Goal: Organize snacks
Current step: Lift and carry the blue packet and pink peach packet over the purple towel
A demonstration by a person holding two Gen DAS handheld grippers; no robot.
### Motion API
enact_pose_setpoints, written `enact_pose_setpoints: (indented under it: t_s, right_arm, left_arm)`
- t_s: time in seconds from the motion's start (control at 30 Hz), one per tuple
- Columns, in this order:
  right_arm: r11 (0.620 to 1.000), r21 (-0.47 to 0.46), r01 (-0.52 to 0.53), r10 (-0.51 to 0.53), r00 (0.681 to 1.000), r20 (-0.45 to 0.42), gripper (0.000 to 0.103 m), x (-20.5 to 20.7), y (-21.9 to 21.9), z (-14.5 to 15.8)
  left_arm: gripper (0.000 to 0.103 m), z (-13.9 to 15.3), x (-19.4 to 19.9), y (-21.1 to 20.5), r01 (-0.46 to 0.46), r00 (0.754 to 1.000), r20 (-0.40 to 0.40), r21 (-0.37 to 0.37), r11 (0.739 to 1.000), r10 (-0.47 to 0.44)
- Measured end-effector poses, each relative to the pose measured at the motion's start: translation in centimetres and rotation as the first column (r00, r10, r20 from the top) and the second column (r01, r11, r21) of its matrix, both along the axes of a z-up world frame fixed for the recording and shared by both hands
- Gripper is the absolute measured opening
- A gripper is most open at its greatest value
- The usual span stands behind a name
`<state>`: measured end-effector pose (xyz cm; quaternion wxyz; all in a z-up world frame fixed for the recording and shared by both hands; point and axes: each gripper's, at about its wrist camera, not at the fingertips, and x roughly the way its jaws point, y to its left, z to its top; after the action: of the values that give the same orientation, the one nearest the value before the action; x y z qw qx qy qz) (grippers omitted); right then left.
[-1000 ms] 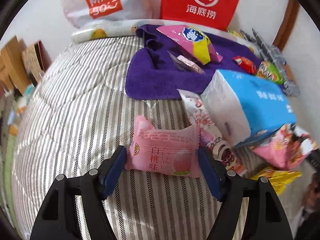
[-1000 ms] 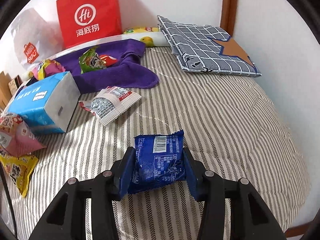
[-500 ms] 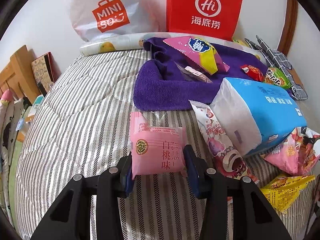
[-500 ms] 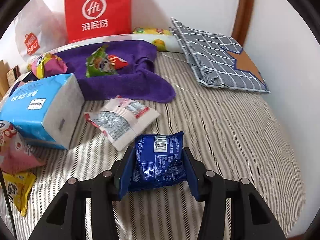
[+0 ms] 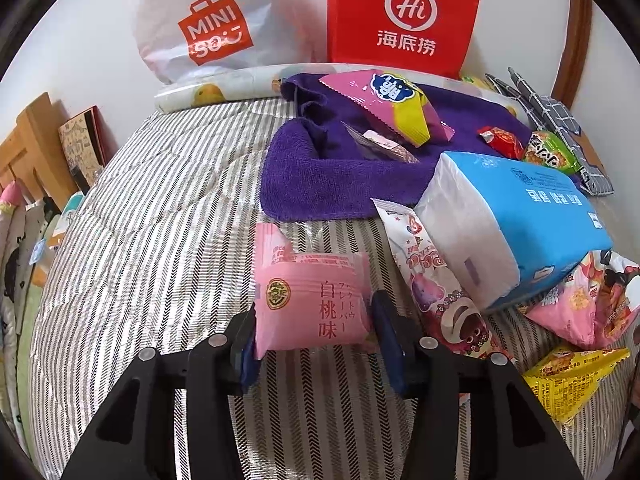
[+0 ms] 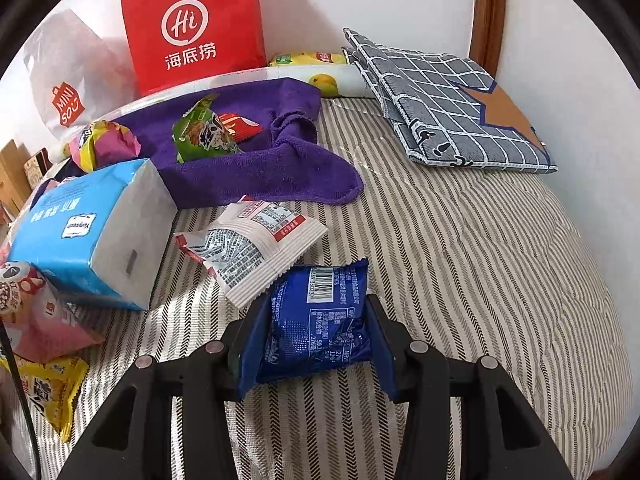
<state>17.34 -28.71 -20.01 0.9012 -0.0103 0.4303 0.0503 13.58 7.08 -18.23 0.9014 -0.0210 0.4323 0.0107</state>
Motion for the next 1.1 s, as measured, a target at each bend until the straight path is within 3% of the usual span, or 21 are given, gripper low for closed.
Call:
enact_pose_setpoints:
  t_s: [0.2, 0.63, 1.1]
  right_arm:
    - [1.000, -0.003, 0.002, -0.002, 1.000, 0.002, 0.045, -0.2, 0.0, 0.0]
    - [1.000, -0.030, 0.006, -0.006, 1.000, 0.017, 0.043, -0.7, 0.7, 0.3]
    - [0.999, -0.041, -0.035, 0.038, 0.996, 0.079, 0.040, -3.6, 3.6, 2.3]
  left_arm:
    - [0.049, 0.0, 0.0, 0.1, -0.002, 1.000, 0.001, -0.006, 1.000, 0.002]
    - [0.032, 0.4, -1.0, 1.4, -0.039, 0.999, 0.017, -0.082, 0.996, 0.041]
    - [0.031, 4.6, -4.5, 2.4, -0.011, 0.997, 0.075, -0.147, 0.989, 0.022]
